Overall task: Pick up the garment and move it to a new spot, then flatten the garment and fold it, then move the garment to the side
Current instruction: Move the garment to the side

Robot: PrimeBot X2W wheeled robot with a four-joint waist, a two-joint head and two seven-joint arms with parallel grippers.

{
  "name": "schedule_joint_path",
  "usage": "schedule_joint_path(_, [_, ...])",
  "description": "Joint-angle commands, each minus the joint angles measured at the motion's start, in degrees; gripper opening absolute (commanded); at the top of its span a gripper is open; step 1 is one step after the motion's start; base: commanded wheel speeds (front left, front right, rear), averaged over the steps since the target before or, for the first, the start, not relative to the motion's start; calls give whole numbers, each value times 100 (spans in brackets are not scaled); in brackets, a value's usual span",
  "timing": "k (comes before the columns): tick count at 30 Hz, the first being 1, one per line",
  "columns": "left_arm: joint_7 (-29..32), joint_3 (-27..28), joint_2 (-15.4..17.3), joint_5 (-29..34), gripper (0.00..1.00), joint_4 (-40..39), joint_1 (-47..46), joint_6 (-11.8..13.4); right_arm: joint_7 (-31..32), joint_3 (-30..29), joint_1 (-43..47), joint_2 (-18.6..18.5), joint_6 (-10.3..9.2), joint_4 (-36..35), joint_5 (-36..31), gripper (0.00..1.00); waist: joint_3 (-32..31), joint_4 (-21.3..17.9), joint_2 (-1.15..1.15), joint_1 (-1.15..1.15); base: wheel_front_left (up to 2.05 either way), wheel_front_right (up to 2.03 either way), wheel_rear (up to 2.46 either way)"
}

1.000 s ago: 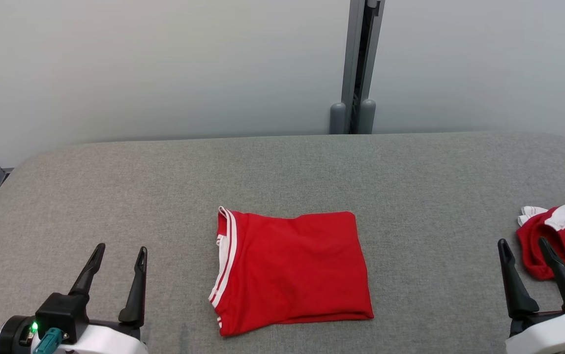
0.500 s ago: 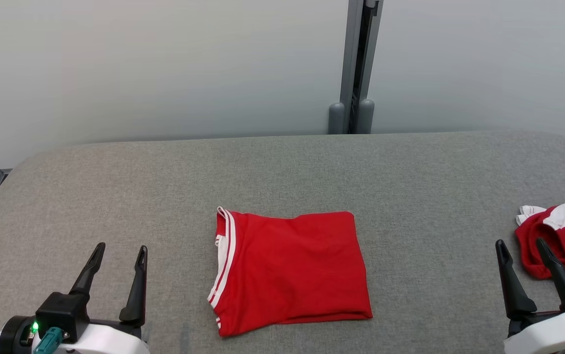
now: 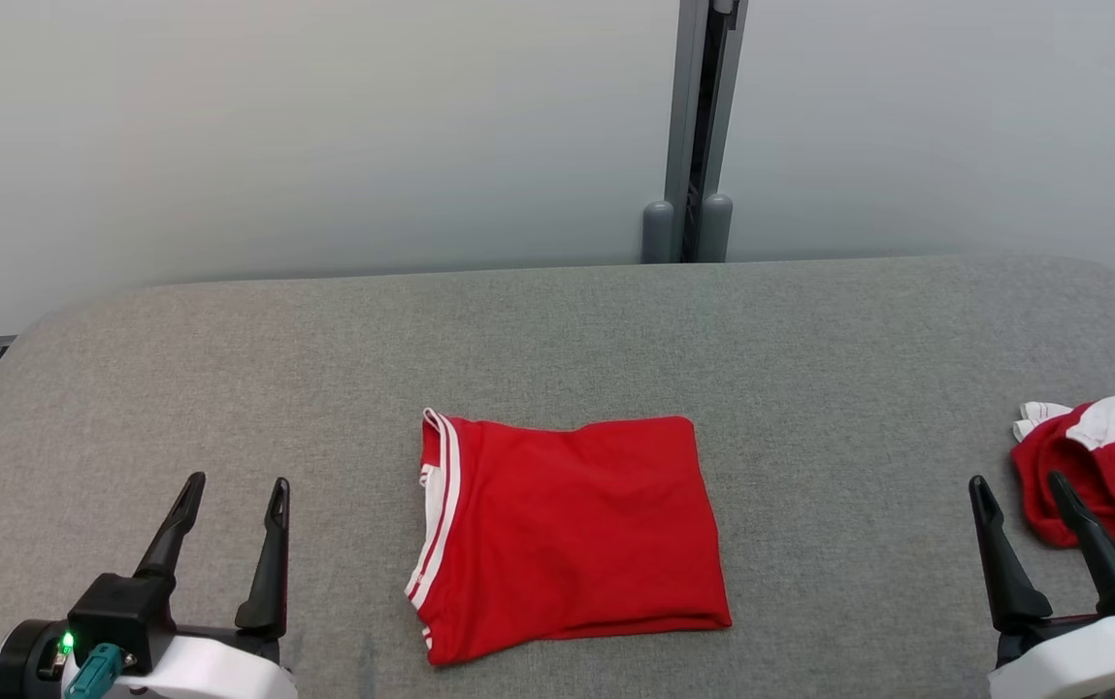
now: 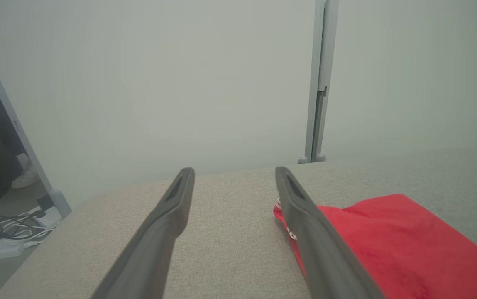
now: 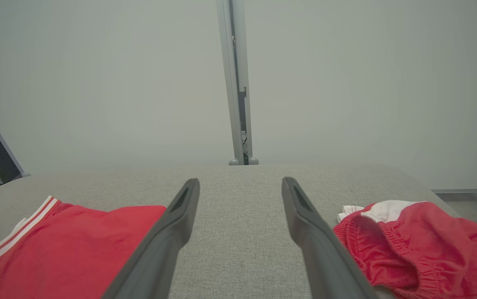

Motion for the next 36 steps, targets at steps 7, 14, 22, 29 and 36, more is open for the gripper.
schedule_joint_path(7, [-44, -19, 32, -27, 100, -110, -56, 62, 55, -23, -19, -79, 1, -35, 30, 100, 71, 94, -1, 0, 0, 0, 0])
schedule_joint_path(14, [-96, -115, -9, 32, 100, -197, -284, 25, 337, 310, -247, -319, 1, 23, 107, 100, 385, 489, -1, 0, 0, 0, 0])
schedule_joint_path(22, [-322, -275, -198, 65, 100, -114, -709, -59, 801, 1186, -908, -750, 1, 590, 494, 100, 1105, 1118, -1, 0, 0, 0, 0])
schedule_joint_path(29, [-499, -371, -393, 41, 100, 193, -1015, -163, 1021, 1851, -1415, -1033, 1, 1210, 745, 100, 1465, 1458, -1, 0, 0, 0, 0])
schedule_joint_path(36, [-598, -326, -481, 54, 100, 453, -1268, -233, 1440, 2360, -1691, -1158, 1, 1576, 1080, 85, 1649, 1478, -1, 0, 0, 0, 0])
